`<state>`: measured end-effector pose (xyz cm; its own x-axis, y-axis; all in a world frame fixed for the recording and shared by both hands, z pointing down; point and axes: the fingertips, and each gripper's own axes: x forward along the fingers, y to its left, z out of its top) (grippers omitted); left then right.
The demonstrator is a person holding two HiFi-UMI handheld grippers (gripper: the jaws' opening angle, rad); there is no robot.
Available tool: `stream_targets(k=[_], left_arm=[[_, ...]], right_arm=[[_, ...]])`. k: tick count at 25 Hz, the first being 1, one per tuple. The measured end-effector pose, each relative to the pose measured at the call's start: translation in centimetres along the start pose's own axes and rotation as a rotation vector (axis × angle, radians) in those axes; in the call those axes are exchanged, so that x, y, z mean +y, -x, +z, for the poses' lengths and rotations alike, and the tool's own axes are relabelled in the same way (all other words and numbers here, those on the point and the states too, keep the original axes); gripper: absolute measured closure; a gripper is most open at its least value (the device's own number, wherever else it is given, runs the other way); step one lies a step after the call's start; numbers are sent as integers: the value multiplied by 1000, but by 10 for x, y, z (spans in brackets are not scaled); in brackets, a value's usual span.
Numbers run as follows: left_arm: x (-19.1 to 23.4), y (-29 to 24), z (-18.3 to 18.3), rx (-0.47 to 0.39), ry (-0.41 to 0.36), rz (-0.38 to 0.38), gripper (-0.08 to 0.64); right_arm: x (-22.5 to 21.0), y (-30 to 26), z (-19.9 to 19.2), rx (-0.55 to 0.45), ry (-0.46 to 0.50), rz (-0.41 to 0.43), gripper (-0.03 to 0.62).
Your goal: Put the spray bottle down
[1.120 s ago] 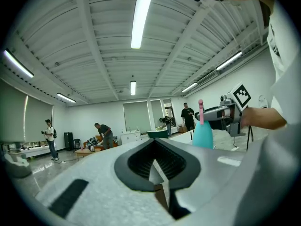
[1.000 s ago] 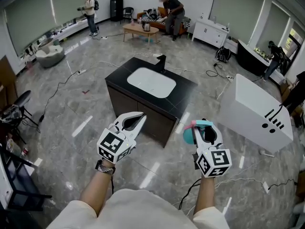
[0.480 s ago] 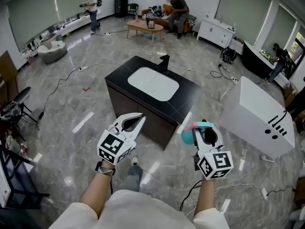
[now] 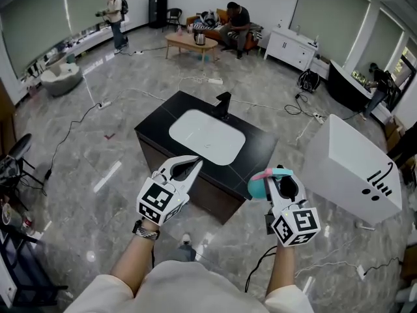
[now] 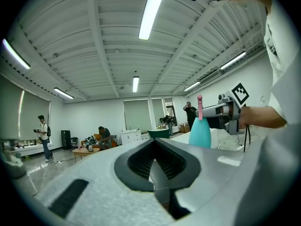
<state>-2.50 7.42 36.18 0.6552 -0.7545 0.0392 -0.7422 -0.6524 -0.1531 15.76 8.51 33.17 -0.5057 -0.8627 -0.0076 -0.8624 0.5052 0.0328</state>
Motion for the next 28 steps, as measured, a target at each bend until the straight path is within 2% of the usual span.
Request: stream_targets(k=[12, 22, 28], left_arm=[[105, -55, -12, -5, 32, -39, 558], [160, -90, -28, 1, 65, -77, 558], [179, -117, -37, 8, 92, -92, 558]], right_arm=[[-16, -117, 0, 24, -16, -15, 437], [-20, -183, -6, 36, -28, -23, 437], [-42, -211, -13, 62, -40, -42, 436]])
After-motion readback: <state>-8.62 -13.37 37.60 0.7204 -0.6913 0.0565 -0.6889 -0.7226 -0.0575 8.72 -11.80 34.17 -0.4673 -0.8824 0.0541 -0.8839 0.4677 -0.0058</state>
